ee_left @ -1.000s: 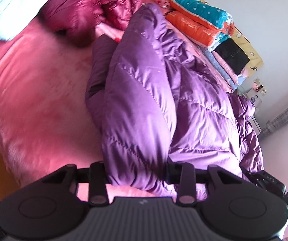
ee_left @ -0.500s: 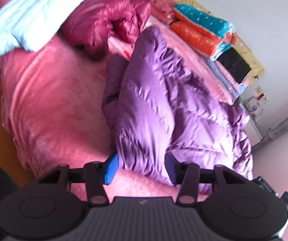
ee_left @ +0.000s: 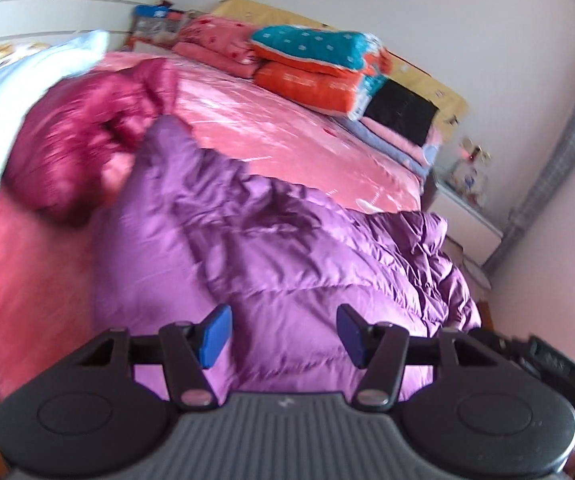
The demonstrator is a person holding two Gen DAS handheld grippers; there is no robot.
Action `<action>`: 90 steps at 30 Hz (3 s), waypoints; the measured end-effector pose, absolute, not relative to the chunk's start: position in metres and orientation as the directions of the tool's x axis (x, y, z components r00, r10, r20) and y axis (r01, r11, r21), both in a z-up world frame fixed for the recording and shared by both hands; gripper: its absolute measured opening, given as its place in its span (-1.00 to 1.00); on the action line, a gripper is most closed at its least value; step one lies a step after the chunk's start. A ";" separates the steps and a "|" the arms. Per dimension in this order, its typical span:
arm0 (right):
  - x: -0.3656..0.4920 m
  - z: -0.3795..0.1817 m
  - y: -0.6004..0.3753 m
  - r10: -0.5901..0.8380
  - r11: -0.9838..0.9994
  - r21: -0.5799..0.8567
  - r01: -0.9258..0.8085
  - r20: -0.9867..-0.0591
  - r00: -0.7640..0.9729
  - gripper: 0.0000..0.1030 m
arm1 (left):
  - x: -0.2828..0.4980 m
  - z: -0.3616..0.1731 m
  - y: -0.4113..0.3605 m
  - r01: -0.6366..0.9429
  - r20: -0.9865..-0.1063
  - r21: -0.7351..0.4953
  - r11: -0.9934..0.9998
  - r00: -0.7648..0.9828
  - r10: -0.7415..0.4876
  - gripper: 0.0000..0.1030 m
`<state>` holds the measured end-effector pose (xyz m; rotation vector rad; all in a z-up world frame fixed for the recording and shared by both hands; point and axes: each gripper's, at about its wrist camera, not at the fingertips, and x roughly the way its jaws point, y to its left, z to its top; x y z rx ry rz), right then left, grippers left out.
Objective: Fold large clothes
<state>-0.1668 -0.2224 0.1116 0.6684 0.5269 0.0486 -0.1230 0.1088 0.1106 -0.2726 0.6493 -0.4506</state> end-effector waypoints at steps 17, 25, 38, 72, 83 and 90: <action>0.031 0.081 -0.224 -0.055 0.997 0.021 0.075 -0.486 0.872 1.00 | -0.025 0.070 0.056 0.291 -0.526 -0.164 0.943 0.782 -0.333 0.07; 0.114 0.082 -0.263 -0.060 0.991 0.074 0.115 -0.516 0.854 1.00 | 0.030 0.062 0.068 0.160 -0.525 -0.163 0.974 0.821 -0.223 0.06; 0.203 0.047 -0.291 -0.076 0.974 0.133 0.185 -0.575 0.814 1.00 | 0.085 0.035 0.070 0.093 -0.527 -0.168 0.981 0.833 -0.169 0.17; 0.169 0.017 -0.265 -0.087 0.965 0.169 0.199 -0.510 0.856 1.00 | 0.102 0.018 0.068 0.113 -0.538 -0.194 0.975 0.819 -0.201 0.41; 0.105 0.063 -0.281 -0.128 0.947 0.198 0.255 -0.494 0.860 1.00 | 0.049 0.089 0.007 0.274 -0.423 -0.213 0.938 0.840 -0.341 0.69; 0.074 0.056 -0.279 -0.184 0.962 0.076 0.261 -0.526 0.831 1.00 | 0.060 0.069 -0.074 0.286 -0.503 -0.164 0.944 0.799 -0.330 0.70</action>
